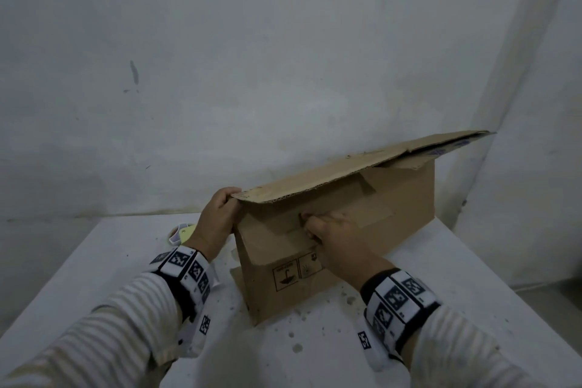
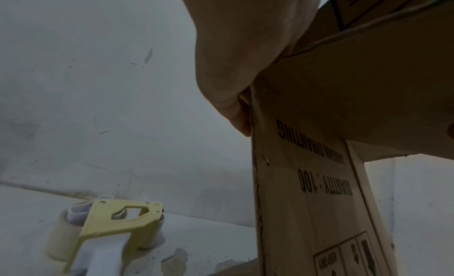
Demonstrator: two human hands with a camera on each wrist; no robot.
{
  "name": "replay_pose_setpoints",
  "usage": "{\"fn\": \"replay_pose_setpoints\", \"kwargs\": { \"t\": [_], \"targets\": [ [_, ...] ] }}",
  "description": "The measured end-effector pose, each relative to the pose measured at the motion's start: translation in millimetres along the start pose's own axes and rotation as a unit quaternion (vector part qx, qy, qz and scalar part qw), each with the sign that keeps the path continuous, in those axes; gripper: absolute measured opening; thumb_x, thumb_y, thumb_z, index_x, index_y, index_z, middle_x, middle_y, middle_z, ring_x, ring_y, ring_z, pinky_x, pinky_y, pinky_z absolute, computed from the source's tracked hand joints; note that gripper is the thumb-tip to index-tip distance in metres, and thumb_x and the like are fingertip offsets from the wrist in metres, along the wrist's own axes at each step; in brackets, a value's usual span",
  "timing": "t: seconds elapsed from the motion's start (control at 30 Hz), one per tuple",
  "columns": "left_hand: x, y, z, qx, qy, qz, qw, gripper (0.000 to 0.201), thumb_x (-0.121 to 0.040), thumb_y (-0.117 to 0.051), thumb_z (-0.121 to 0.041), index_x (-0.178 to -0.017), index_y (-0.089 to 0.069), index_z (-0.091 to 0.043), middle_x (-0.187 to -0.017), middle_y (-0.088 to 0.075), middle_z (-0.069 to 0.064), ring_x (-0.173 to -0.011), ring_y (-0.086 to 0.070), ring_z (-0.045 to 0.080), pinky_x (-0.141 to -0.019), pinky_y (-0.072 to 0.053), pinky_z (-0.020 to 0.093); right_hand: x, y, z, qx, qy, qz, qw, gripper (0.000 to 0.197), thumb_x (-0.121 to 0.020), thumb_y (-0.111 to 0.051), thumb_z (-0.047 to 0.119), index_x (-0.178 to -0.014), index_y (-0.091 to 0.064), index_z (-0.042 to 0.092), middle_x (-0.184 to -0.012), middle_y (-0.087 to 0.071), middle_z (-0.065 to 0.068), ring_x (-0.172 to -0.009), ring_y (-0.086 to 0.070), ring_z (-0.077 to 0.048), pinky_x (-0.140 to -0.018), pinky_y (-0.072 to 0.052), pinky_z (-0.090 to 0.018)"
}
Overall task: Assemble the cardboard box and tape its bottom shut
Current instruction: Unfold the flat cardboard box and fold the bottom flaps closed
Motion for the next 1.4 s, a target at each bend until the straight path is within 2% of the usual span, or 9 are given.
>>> {"fn": "replay_pose_setpoints", "kwargs": {
  "t": [0.17, 0.3, 0.4, 0.53, 0.7, 0.83, 0.93, 1.2, 1.4],
  "targets": [
    [-2.7, 13.9, -9.6, -0.098, -0.042, -0.065, 0.992, 0.047, -0.096, -0.043, -0.045, -0.061, -0.048, -0.015, -0.063, -0.049, 0.009, -0.063, -0.048, 0.028, -0.063, -0.039, 0.036, 4.3, -9.0, 3.2, 0.029, 0.023, 0.013, 0.999, 0.037, -0.04, -0.074, -0.003, -0.071, -0.062, 0.014, -0.088, -0.074, -0.003, -0.061, -0.062, -0.024, -0.053, -0.05, -0.03],
    [-12.8, 15.3, -4.4, -0.113, -0.019, -0.083, 0.99, 0.059, -0.094, -0.041, -0.046, -0.086, -0.061, 0.008, -0.089, -0.063, 0.033, -0.083, -0.061, 0.043, -0.079, -0.05, 0.052, 11.2, -26.2, 7.2, 0.087, 0.03, 0.038, 0.995, 0.03, -0.05, -0.078, 0.006, -0.071, -0.06, 0.016, -0.091, -0.068, -0.005, -0.066, -0.059, -0.022, -0.053, -0.049, -0.028],
    [-17.3, 15.0, -1.5, -0.127, 0.015, -0.112, 0.985, 0.044, -0.093, -0.044, -0.041, -0.08, -0.056, -0.001, -0.072, -0.057, 0.019, -0.074, -0.057, 0.036, -0.066, -0.049, 0.041, 11.8, -34.0, 8.6, 0.102, 0.029, 0.042, 0.994, 0.029, -0.051, -0.077, 0.005, -0.073, -0.061, 0.014, -0.097, -0.067, -0.007, -0.07, -0.06, -0.023, -0.054, -0.05, -0.029],
    [-10.8, 21.5, -6.4, -0.124, 0.001, -0.168, 0.978, 0.048, -0.091, -0.052, -0.025, -0.136, -0.036, -0.014, -0.127, -0.046, 0.013, -0.108, -0.052, 0.028, -0.095, -0.047, 0.041, 8.6, -47.2, 9.5, 0.074, 0.012, 0.088, 0.993, 0.021, -0.061, -0.069, 0.002, -0.078, -0.059, 0.01, -0.111, -0.062, -0.015, -0.089, -0.06, -0.033, -0.066, -0.056, -0.04],
    [-2.8, -0.2, -37.6, -0.345, -0.192, -0.135, 0.909, 0.023, -0.095, -0.044, -0.017, -0.1, -0.064, -0.006, -0.111, -0.06, 0.014, -0.108, -0.053, 0.036, -0.09, -0.041, 0.039, 4.3, -59.7, 11.3, 0.019, -0.036, 0.172, 0.984, 0.027, -0.08, -0.056, 0.008, -0.107, -0.055, 0.012, -0.157, -0.013, -0.015, -0.126, -0.034, -0.038, -0.096, -0.045, -0.045],
    [-4.7, -17.6, -16.1, -0.462, -0.123, -0.071, 0.875, 0.043, -0.091, -0.048, -0.047, -0.116, -0.055, -0.014, -0.12, -0.059, 0.007, -0.116, -0.052, 0.03, -0.106, -0.033, 0.048, 2.0, -72.6, 11.6, 0.012, -0.063, 0.222, 0.973, 0.032, -0.086, -0.054, 0.015, -0.118, -0.053, 0.017, -0.159, 0.004, -0.009, -0.136, -0.02, -0.036, -0.106, -0.038, -0.045],
    [-2.1, -14.2, -7.6, -0.468, -0.062, -0.061, 0.88, 0.043, -0.092, -0.043, -0.053, -0.117, -0.05, -0.019, -0.122, -0.056, 0.007, -0.119, -0.051, 0.031, -0.111, -0.023, 0.056, -5.0, -68.7, 6.8, -0.01, -0.075, 0.233, 0.97, 0.037, -0.089, -0.053, 0.019, -0.126, -0.05, 0.017, -0.159, -0.006, -0.006, -0.137, -0.023, -0.034, -0.109, -0.035, -0.045],
    [1.6, -37.8, -22.6, -0.543, -0.064, -0.063, 0.835, 0.047, -0.098, -0.032, -0.035, -0.135, -0.039, -0.006, -0.148, -0.034, 0.013, -0.146, -0.012, 0.032, -0.118, -0.003, 0.056, -35.1, 35.3, -73.9, 0.076, -0.202, -0.018, 0.976, 0.044, -0.085, -0.044, 0.017, -0.128, -0.05, 0.011, -0.141, -0.045, -0.013, -0.133, -0.035, -0.031, -0.114, -0.022, -0.046],
    [-2.2, -71.4, -32.9, -0.553, -0.071, -0.113, 0.822, 0.048, -0.093, -0.027, -0.008, -0.139, -0.036, 0.003, -0.15, -0.033, 0.02, -0.147, -0.011, 0.036, -0.118, 0.004, 0.051, -13.7, 35.3, -129.1, 0.075, -0.287, 0.064, 0.953, 0.045, -0.088, -0.036, 0.017, -0.132, -0.043, 0.012, -0.137, -0.046, -0.015, -0.126, -0.04, -0.034, -0.107, -0.029, -0.048]
  ]
}}
Point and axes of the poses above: each hand's wrist, its own x-axis away from the middle knuckle, its own y-axis out of the back of the hand, z = x × y, the point moved 9 cm from there along -x, towards the middle knuckle
